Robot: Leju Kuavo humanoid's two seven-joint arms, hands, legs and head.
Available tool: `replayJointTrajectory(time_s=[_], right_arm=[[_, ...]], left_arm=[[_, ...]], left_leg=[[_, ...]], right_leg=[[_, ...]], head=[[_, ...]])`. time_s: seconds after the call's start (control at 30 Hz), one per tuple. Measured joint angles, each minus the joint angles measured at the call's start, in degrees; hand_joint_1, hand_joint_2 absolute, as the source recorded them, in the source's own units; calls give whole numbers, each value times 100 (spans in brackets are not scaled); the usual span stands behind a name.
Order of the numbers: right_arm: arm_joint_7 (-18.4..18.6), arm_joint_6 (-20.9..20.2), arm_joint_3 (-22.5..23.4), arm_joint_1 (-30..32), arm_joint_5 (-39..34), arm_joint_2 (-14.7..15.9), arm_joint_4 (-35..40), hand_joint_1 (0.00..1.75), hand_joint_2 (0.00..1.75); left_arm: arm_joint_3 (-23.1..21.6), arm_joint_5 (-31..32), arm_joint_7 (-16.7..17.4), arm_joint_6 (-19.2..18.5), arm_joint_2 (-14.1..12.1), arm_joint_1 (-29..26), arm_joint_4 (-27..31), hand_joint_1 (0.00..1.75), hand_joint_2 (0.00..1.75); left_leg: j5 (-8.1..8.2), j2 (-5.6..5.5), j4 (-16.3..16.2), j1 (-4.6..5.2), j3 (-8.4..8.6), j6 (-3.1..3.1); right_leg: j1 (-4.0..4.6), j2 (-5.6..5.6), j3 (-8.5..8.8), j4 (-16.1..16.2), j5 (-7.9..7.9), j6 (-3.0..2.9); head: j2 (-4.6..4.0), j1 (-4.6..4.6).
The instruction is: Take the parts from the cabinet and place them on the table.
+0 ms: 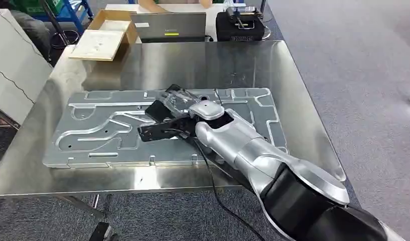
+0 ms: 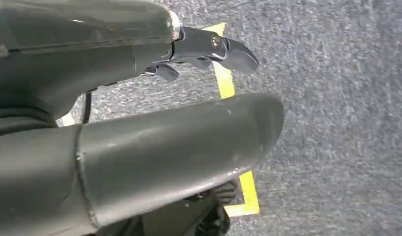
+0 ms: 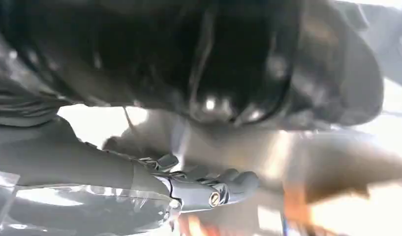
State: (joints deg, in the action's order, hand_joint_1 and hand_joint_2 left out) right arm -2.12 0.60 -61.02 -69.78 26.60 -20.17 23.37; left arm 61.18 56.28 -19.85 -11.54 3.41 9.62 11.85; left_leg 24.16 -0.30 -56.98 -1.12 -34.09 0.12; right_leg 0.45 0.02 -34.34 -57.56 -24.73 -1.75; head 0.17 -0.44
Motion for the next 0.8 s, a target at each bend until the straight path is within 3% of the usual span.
replayJointTrajectory(time_s=[0.1,0.13,0.17,0.2,0.27,0.3,0.33,0.37,0.43,0.47,0.5,0.53,0.63,0.67,0.7,0.77,0.8], right_arm=[[-224,707,52,-67,13,22,69,0,0],[-334,1165,118,-56,121,83,177,0,0],[-380,1596,207,-53,281,207,368,0,0],[-378,1996,304,-28,460,383,604,0,0],[-288,2353,597,257,963,908,1324,0,0],[-247,2403,805,531,1207,1219,1750,0,0],[-242,2475,1064,866,1436,1579,2227,0,0],[-286,2596,1350,1329,1623,1938,2706,0,0],[-639,3108,2308,2554,1819,2775,3969,0,0],[-879,3385,2886,3253,1834,3076,4591,0,0],[-1142,3613,3489,4033,1790,3321,5180,0,0],[-1467,3785,4208,4880,1678,3509,5856,0,0],[-2201,3775,6055,6858,1361,3650,7413,0,0],[-2420,3615,6568,7349,1245,3622,7818,0,0],[-2687,3414,7172,7797,1112,3534,8242,0,0],[-2975,3111,8110,8395,1030,3311,8851,0,0],[-3005,3045,8263,8493,1052,3265,8945,0,0]], left_arm=[[0,-63,-74,-15,-2,-31,-2,0,0],[0,-114,-149,-39,-9,-49,0,0,0],[2,-168,-242,-61,-9,-76,0,0,0],[4,-197,-328,-99,-11,-115,-2,0,0],[26,-295,-516,-151,-22,-230,-2,0,0],[39,-328,-611,-177,-33,-305,0,0,0],[57,-382,-705,-194,-44,-368,-2,0,0],[81,-429,-798,-214,-55,-435,-2,0,0],[177,-523,-960,-223,-77,-571,0,0,0],[210,-533,-996,-217,-83,-641,0,0,0],[234,-542,-1023,-201,-83,-703,0,0,0],[284,-573,-1056,-184,-87,-760,0,0,0],[417,-612,-1145,-170,-105,-893,0,0,0],[455,-634,-1174,-170,-105,-895,0,0,0],[488,-651,-1191,-170,-105,-888,0,0,0],[536,-656,-1209,-170,-107,-881,0,0,0],[553,-656,-1209,-171,-107,-880,0,0,0]], left_leg=[[-44,5,98,-38,49,-115],[-8,9,85,-43,35,-139],[104,14,-40,-45,-3,-151],[332,12,-392,-46,-150,-159],[763,11,-1344,-46,-561,-184],[848,13,-1678,-47,-711,-194],[793,13,-1707,-47,-729,-186],[613,15,-1456,-47,-603,-183],[130,9,-426,-57,-57,-173],[108,-25,-25,-66,139,-160],[159,-58,30,-39,239,-91],[188,-68,-7,-38,231,-19],[215,-78,51,-34,271,101],[208,-74,59,-39,279,123],[221,-60,59,-41,277,157],[237,-12,57,-27,279,182],[240,-1,55,-26,279,185]], right_leg=[[42,12,22,59,21,-27],[-45,2,85,164,82,-56],[-40,-6,103,197,95,-61],[-41,-20,102,197,95,-90],[-18,-48,116,195,85,-103],[-10,-62,125,190,79,-104],[-8,-78,140,187,69,-91],[-8,-95,160,183,52,-65],[-19,-154,218,150,-17,19],[-10,-198,240,125,-63,58],[22,-223,215,98,-106,105],[22,-244,251,112,-116,137],[-7,-245,282,84,-192,227],[-45,-130,249,-32,-305,264],[-52,-49,92,-368,-551,294],[-88,-14,-364,-1315,-1021,347],[-93,-14,-465,-1511,-1089,355]], head=[[0,0],[0,-2],[0,0],[0,-2],[0,-2],[0,-2],[0,-2],[0,-2],[0,-2],[0,0],[0,-4],[0,4],[0,4],[0,9],[0,7],[0,7],[0,7]])
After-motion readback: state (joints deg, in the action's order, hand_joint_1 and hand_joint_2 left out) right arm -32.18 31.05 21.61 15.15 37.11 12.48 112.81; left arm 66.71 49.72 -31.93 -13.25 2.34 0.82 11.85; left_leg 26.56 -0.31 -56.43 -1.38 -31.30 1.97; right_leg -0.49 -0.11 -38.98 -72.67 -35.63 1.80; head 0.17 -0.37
